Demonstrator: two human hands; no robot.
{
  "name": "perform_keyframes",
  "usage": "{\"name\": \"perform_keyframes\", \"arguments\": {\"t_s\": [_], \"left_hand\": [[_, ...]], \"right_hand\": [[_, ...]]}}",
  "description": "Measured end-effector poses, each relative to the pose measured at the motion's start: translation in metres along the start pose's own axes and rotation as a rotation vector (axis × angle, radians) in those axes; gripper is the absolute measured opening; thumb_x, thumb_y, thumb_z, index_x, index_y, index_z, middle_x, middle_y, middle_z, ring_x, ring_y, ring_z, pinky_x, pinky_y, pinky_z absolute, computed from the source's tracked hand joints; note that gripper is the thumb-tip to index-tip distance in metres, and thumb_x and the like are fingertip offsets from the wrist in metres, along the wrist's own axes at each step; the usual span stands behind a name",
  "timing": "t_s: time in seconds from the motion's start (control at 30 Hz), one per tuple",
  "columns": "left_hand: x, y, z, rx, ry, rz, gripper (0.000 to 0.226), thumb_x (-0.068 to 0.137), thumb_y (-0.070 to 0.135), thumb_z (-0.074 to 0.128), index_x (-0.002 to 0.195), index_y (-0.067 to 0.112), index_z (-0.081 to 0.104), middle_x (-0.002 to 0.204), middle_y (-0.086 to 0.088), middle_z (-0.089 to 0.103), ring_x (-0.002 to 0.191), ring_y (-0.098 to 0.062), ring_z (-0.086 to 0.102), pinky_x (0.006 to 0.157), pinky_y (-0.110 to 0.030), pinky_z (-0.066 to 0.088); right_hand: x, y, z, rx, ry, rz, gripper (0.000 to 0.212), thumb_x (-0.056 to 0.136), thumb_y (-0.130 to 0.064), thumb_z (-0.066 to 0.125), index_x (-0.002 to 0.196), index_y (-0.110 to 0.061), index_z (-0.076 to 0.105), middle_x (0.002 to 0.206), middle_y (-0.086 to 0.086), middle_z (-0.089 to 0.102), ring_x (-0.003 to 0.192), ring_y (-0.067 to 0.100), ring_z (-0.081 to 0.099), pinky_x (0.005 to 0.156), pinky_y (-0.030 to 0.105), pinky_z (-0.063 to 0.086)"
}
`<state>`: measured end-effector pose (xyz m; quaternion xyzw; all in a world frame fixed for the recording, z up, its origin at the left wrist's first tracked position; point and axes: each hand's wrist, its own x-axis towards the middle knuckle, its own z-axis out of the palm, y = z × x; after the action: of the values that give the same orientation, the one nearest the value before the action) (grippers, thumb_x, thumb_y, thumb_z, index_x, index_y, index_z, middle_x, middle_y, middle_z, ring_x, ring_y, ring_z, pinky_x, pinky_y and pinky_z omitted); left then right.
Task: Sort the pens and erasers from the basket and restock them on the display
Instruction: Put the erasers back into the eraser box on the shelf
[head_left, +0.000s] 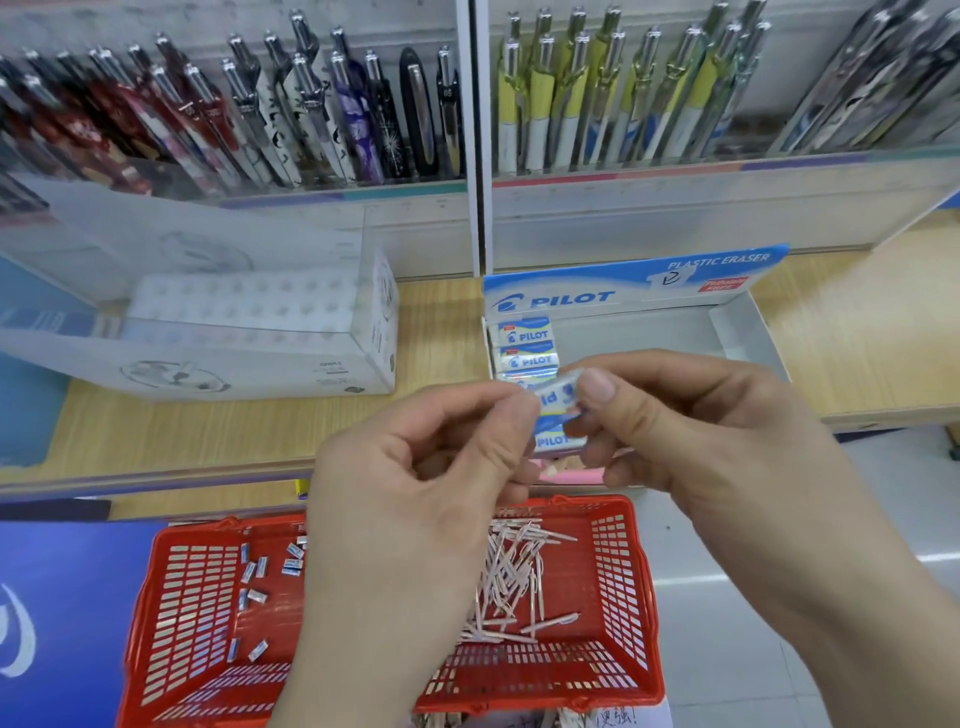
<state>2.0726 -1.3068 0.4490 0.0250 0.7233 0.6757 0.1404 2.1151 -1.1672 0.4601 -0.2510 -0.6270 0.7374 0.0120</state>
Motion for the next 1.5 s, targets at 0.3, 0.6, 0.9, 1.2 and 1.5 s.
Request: {"name": "perform_keyframes", "arguments": {"t_s": [0.3,0.6,0.9,1.2,1.5], "left_hand": [[0.009,0.004,0.014,-0.108,-0.032,-0.104,0.014,0.066,0.027,0.070,0.073,0.016,0.074,0.058,-0.011,0.069,0.044,-0.014,0.061,0.044,-0.020,0.049],[0.003,0.001,0.026,0.003,-0.069,-0.078,0.014,0.074,0.032,0.066,0.077,0.018,0.066,0.063,-0.001,0.071,0.051,-0.013,0.066,0.042,-0.020,0.048],[0.047,-0.030,0.010,0.550,0.012,0.163,0.027,0.087,0.018,0.061,0.104,0.038,0.067,0.081,0.016,0.065,0.070,-0.001,0.059,0.063,-0.013,0.043],[0.056,-0.041,0.011,0.726,-0.014,0.279,0.034,0.084,0.016,0.062,0.116,0.025,0.066,0.097,0.011,0.064,0.078,-0.007,0.053,0.073,-0.017,0.040],[0.053,-0.037,0.010,0.627,-0.011,0.153,0.028,0.082,0.026,0.066,0.106,0.037,0.057,0.073,0.014,0.065,0.060,-0.004,0.059,0.065,-0.028,0.050]], "right_hand": [[0.005,0.005,-0.016,0.000,-0.024,-0.130,0.031,0.056,-0.011,0.076,0.086,-0.020,0.076,0.073,-0.003,0.071,0.064,0.009,0.067,0.061,0.019,0.055],[0.009,0.011,-0.015,0.108,0.069,-0.044,0.015,0.072,-0.020,0.069,0.086,-0.019,0.074,0.083,0.005,0.073,0.074,0.019,0.070,0.063,0.025,0.054],[0.048,0.019,-0.023,-0.469,0.271,-0.122,0.006,0.080,-0.018,0.075,0.076,-0.017,0.069,0.069,-0.002,0.070,0.062,0.017,0.068,0.062,0.032,0.055],[0.064,0.024,-0.020,-0.640,0.423,-0.131,0.018,0.073,-0.025,0.080,0.082,-0.025,0.065,0.069,-0.013,0.064,0.069,0.005,0.063,0.069,0.023,0.049],[0.070,0.023,-0.006,-0.903,0.540,-0.213,0.012,0.079,-0.031,0.073,0.081,-0.019,0.071,0.082,0.002,0.073,0.084,0.027,0.065,0.077,0.039,0.050]]}}
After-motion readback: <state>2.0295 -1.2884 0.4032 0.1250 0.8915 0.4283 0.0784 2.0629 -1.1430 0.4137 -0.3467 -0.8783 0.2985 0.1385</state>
